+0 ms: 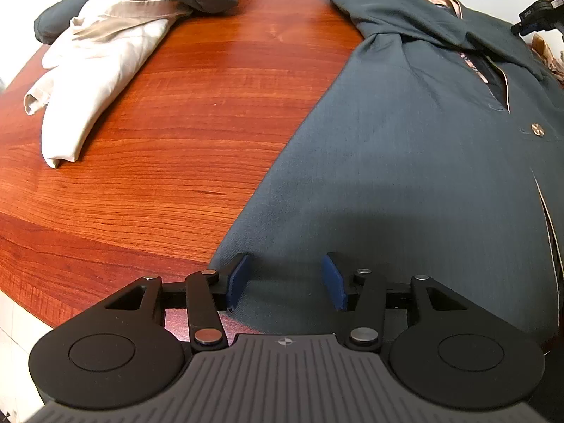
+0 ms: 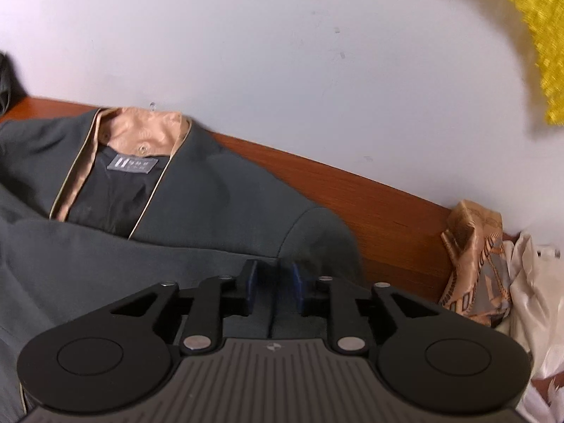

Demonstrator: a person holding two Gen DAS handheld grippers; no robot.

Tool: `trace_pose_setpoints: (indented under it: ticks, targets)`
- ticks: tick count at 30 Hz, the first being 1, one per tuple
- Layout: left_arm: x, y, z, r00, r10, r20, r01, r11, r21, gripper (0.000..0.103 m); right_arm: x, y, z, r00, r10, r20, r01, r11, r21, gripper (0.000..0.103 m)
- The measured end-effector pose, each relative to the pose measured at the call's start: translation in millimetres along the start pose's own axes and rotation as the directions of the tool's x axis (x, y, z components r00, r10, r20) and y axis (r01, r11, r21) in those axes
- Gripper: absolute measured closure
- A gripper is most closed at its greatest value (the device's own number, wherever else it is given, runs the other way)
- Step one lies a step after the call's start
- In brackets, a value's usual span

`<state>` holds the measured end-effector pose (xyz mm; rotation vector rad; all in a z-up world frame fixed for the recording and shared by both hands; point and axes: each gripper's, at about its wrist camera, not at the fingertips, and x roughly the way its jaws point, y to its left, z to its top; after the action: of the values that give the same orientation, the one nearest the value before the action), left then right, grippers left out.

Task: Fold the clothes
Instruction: 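Grasp the jacket sleeve with the right tool, fold it across the front, release, then move the open left tool to the other sleeve cuff on the table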

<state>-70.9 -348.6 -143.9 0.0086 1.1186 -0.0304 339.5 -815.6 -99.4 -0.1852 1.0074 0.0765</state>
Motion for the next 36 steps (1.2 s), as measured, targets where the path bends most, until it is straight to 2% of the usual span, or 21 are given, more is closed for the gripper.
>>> trace_pose_setpoints:
  ticks: [4, 11, 17, 22, 29, 36]
  targets:
    - [0.3, 2.0, 2.0, 1.0, -0.008, -0.006, 0.008, 1.0, -0.003, 0.051, -30.8, -11.3, -7.1, 0.999, 0.015, 0.028, -0.016, 0.999, 0.05, 0.068]
    - [-1.0, 3.2, 13.6, 0.999, -0.02, -0.037, 0.02, 1.0, 0.009, 0.051, -92.8, -22.6, -31.5, 0.998, 0.019, 0.057, -0.024, 0.996, 0.088, 0.067]
    - [-19.9, -0.9, 29.3, 0.999, -0.04, -0.004, 0.04, 0.998, 0.056, 0.05, -151.1, -22.2, -66.9, 0.997, 0.019, 0.079, -0.028, 0.992, 0.12, 0.062]
    - [-42.1, -8.8, 40.9, 0.994, -0.098, 0.045, 0.094, 0.992, 0.082, 0.05, -196.2, -13.3, -105.8, 0.996, 0.025, 0.09, -0.04, 0.985, 0.165, 0.061]
    - [-62.3, -27.4, 54.3, 0.983, -0.163, 0.079, 0.147, 0.973, 0.179, 0.05, -235.6, 15.0, -161.1, 0.995, 0.02, 0.101, -0.045, 0.966, 0.256, 0.06]
    - [-68.5, -50.0, 63.1, 0.97, -0.231, 0.08, 0.197, 0.934, 0.298, 0.05, -256.7, 41.2, -214.8, 0.996, 0.023, 0.083, -0.049, 0.947, 0.317, 0.06]
